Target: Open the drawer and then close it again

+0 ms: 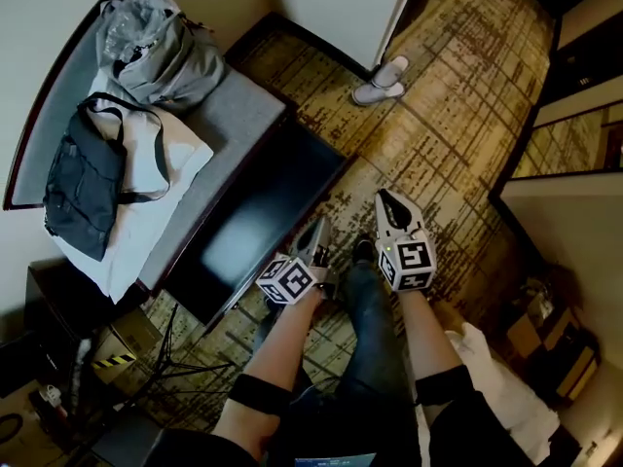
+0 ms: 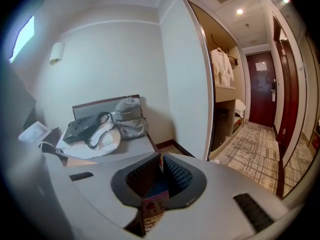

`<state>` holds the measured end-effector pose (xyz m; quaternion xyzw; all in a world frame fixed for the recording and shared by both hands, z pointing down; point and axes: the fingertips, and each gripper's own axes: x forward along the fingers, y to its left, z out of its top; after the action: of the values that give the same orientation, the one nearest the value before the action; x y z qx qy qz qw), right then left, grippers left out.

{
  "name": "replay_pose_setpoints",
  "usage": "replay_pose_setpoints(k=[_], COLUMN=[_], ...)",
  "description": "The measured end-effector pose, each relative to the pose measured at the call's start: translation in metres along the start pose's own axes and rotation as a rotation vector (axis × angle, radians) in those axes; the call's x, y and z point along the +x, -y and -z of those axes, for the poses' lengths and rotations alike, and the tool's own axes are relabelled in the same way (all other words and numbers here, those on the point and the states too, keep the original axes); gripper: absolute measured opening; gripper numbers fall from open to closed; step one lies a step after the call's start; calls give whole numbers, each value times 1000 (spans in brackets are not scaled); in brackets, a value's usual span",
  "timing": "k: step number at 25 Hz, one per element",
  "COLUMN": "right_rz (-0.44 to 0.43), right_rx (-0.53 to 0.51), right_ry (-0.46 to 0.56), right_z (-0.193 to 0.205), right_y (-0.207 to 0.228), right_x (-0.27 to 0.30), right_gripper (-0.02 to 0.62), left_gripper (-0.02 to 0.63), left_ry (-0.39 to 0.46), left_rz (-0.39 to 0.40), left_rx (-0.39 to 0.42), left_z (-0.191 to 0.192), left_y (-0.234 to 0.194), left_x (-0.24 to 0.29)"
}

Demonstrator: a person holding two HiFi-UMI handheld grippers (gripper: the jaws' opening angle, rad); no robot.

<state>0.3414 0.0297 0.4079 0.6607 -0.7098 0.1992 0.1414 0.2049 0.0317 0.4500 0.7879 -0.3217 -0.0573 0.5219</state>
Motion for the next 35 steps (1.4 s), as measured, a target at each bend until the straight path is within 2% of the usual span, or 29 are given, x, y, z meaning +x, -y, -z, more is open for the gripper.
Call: replay_pose_setpoints(k=[4,9,12,17,21,27,35], right_rz=[-74,-173,-240,-315,-379,-438,-479], right_rx=[-36,-86,-135,-189,-225,-249,-268], right_ry=[10,30,37,50,57,69,66], right_z=[-56,-111,-136,-170,-185,-202,-204], right_y=[-39,-92,-121,-159,-181,-210,-236], right_x=[-39,-66,-75,-87,-91,-91,-84], right_gripper=[23,23,23,23,23,23,23], left_gripper=[3,3,3,3,3,3,3], left_ry=[15,66,104,157,223,256,278], left_rz=[-83,-227,-299,-356,-403,-467,-510], left_rx=[180,430,553,732,775,799,765], left_z=[-61,-138,-170,-207,-228,-249,-258], left_y=[46,79,98,134,149,152,135], left_x=[-54,-128,-170,-225,-257,-296,-322])
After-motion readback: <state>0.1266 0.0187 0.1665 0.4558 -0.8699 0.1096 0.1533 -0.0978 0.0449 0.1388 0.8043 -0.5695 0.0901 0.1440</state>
